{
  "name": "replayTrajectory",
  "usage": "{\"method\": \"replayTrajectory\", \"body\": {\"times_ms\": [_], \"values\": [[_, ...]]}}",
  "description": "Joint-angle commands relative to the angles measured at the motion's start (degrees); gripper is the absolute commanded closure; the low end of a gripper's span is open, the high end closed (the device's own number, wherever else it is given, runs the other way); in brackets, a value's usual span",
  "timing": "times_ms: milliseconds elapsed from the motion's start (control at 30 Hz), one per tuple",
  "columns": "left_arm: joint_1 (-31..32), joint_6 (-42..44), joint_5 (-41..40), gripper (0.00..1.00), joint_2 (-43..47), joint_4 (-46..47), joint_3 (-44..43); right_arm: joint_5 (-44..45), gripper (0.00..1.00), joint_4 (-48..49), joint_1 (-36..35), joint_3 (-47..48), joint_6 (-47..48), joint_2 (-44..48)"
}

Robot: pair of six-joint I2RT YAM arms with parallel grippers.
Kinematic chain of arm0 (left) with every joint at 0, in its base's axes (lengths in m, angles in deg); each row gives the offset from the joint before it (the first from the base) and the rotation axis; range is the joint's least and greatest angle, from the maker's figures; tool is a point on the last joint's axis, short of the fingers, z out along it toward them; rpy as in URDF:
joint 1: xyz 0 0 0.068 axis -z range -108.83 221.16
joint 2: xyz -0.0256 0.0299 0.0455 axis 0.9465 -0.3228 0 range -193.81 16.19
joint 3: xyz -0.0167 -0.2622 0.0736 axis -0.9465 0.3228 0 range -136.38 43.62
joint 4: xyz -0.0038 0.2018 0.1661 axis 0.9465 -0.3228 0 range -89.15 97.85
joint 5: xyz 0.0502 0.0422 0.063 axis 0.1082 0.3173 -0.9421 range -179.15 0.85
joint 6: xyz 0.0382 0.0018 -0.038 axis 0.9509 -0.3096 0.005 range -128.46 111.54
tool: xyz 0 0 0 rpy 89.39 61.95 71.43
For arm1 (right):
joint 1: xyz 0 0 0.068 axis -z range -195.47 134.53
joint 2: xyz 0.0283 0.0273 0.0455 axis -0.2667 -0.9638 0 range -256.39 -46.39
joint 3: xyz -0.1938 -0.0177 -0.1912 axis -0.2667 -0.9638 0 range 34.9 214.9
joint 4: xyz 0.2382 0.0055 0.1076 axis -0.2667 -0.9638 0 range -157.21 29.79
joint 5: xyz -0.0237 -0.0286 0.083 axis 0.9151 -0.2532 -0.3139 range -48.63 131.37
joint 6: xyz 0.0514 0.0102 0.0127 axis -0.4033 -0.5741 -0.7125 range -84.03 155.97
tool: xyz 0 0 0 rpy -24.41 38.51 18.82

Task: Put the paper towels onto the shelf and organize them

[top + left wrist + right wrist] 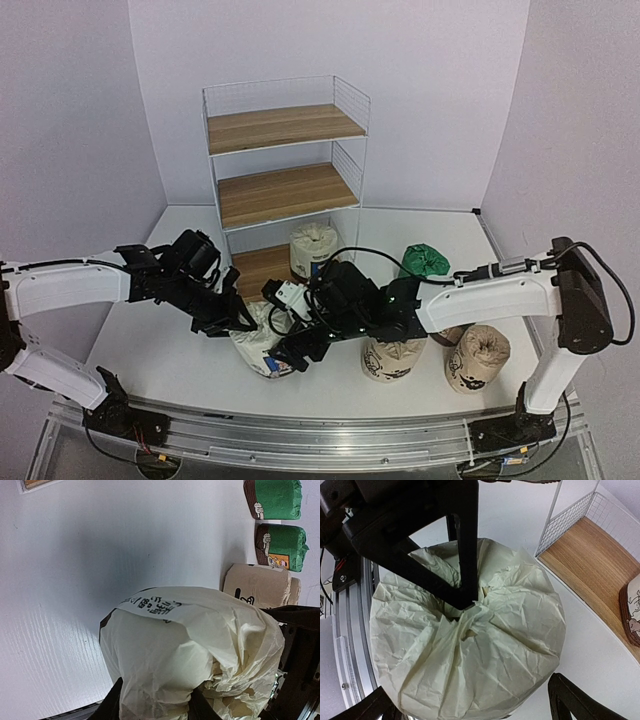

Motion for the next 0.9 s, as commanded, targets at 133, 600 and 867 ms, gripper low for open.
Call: {"method": "replayTrajectory", "body": {"times_ms": [133, 600, 867], "values": [[1.01, 0.96, 2.49, 0.92, -0.16, 2.07, -4.08, -0.19, 0.09, 4.31, -0.43, 4.05, 2.36, -1.33], [1.19, 1.16, 2.12, 0.89, 2.91, 3.28, -3.84, -0.80, 0.65, 4.38, -0.39, 4.31, 0.64, -3.33], [1.19, 0.99, 1.52, 0.74, 4.43, 4.21, -4.07, -0.65, 0.90, 4.49, -0.39, 4.33, 0.21, -2.85]]}}
